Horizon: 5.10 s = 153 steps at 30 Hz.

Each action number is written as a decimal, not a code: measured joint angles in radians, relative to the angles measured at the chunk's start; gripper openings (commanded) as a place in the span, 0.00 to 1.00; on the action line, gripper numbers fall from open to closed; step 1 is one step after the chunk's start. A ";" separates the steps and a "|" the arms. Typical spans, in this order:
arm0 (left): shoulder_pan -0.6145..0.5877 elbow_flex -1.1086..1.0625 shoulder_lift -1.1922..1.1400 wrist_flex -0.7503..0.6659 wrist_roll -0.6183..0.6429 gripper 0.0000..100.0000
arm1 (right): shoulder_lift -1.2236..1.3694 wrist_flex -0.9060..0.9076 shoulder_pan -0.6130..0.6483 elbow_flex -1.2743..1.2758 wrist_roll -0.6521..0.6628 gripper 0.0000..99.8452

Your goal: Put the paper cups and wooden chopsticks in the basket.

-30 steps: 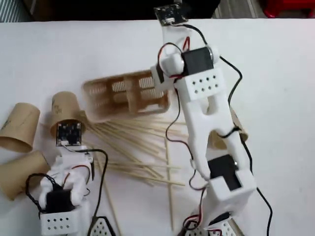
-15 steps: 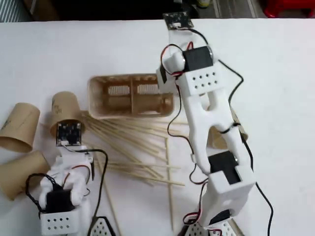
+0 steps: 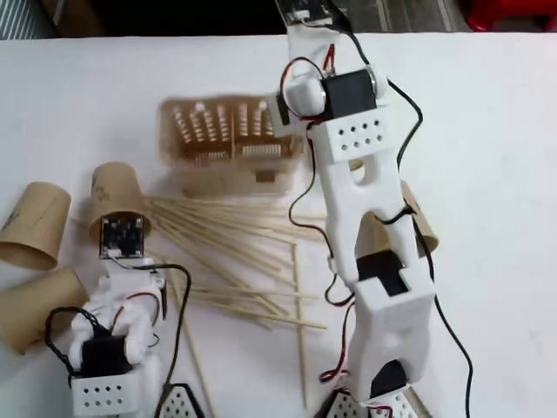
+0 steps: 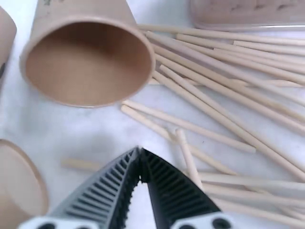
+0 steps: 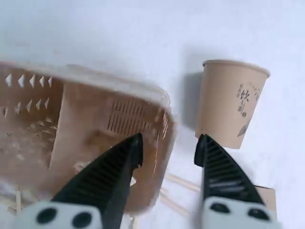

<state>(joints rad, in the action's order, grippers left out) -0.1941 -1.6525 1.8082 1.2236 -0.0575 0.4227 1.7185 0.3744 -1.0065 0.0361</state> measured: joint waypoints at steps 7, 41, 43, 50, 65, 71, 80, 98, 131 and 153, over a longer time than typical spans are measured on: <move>0.000 0.000 0.000 0.000 0.000 0.03 | 0.023 0.000 -0.006 -0.064 0.031 0.19; 0.000 0.000 0.000 0.000 0.000 0.03 | -0.732 -0.218 -0.598 1.393 1.323 0.19; 0.000 0.000 0.000 0.000 -0.002 0.03 | -0.732 -0.339 -0.600 1.493 1.329 0.19; 0.000 0.000 0.000 -0.009 -0.002 0.03 | -0.752 -0.686 -0.601 1.718 1.290 0.14; 0.000 0.000 0.000 -0.009 -0.002 0.03 | -0.881 -0.727 -0.647 1.669 0.956 0.02; 0.000 0.000 0.000 -0.009 -0.002 0.03 | -1.008 -0.545 -0.654 1.533 0.867 0.02; 0.000 0.000 0.000 -0.009 -0.002 0.03 | -1.048 -0.373 -0.543 1.208 0.631 0.02; 0.000 0.000 0.000 -0.012 -0.002 0.03 | -0.701 -0.265 -0.135 0.595 0.236 0.02; 0.000 0.000 0.000 -0.012 -0.002 0.03 | -0.098 -0.110 -0.031 0.043 0.026 0.29; 0.000 0.000 0.000 -0.012 -0.002 0.03 | 0.284 -0.080 -0.229 0.041 0.078 0.44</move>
<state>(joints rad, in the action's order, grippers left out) -0.1941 -1.6525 1.8082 1.2114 -0.0591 0.7066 1.6387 0.1458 -0.9651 0.1143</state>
